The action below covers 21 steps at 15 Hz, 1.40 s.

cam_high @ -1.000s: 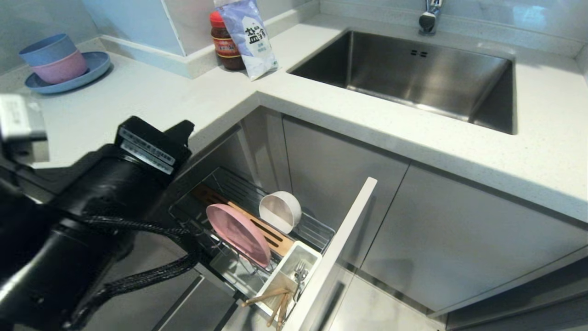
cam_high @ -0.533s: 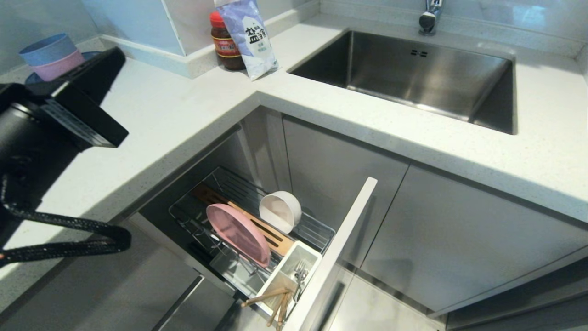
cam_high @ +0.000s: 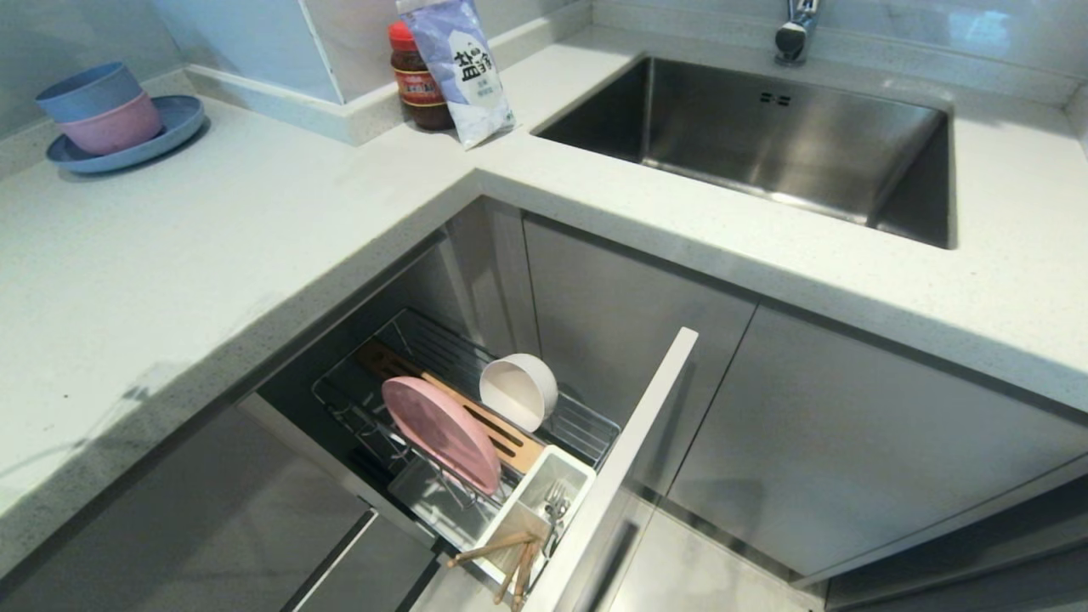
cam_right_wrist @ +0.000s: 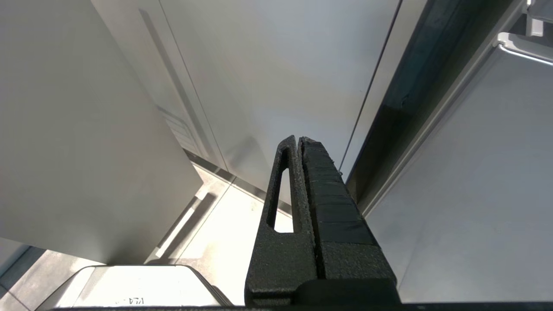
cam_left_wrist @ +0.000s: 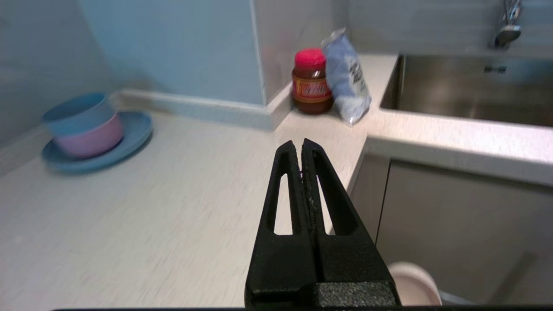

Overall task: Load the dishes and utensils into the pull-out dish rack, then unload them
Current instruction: Take the plate out of the cupboard

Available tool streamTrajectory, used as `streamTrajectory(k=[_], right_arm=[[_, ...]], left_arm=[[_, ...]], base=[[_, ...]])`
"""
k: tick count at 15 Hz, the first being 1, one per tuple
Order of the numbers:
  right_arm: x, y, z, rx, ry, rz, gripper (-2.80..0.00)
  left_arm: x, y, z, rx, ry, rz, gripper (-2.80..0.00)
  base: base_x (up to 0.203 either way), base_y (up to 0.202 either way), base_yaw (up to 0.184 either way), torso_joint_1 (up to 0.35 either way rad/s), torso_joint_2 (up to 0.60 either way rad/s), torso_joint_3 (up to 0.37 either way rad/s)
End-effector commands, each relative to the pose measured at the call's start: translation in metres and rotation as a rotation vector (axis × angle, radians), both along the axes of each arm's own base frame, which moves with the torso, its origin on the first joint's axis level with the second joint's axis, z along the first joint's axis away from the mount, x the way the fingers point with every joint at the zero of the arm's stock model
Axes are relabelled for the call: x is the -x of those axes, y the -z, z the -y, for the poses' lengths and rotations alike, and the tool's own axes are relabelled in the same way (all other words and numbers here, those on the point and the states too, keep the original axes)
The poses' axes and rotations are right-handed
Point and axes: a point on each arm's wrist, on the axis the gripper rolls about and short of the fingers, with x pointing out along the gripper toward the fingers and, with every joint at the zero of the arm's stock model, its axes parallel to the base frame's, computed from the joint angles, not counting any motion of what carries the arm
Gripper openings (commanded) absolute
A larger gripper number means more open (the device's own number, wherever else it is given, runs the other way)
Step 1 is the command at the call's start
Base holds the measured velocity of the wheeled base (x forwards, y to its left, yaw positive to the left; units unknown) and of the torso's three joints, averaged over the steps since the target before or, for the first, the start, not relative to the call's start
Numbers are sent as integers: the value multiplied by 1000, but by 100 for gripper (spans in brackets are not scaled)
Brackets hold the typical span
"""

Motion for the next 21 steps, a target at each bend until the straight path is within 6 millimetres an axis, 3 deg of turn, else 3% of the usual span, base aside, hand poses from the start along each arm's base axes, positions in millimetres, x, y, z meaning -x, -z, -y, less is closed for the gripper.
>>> streamTrajectory(k=[1,3,5,7,9,11,15,16,18,21], right_arm=[[0,0,0,0,0,1,-280],[0,0,0,0,0,1,-280],[0,0,0,0,0,1,-280],[0,0,0,0,0,1,-280],[0,0,0,0,0,1,-280],[0,0,0,0,0,1,-280],[0,0,0,0,0,1,-280],[0,0,0,0,0,1,-280],[0,0,0,0,0,1,-280],[0,0,0,0,0,1,-280]], left_arm=[[58,13,-19,22,-53,-23,-280],[92,33,-24,44,-53,-27,-280],[110,65,-24,73,-68,-66,-280],[101,88,-24,211,-107,-132,-280],[95,99,-19,202,-110,-171,-280],[102,113,-17,179,-55,-173,-280],[108,174,-15,164,-60,-221,-280],[105,188,-15,170,-63,-239,-280],[99,196,-16,230,-92,-223,-280],[82,229,-17,178,-145,-273,-280]], base=[[0,0,0,0,0,0],[0,0,0,0,0,0],[0,0,0,0,0,0],[0,0,0,0,0,0],[0,0,0,0,0,0],[0,0,0,0,0,0],[0,0,0,0,0,0],[0,0,0,0,0,0],[0,0,0,0,0,0],[0,0,0,0,0,0]])
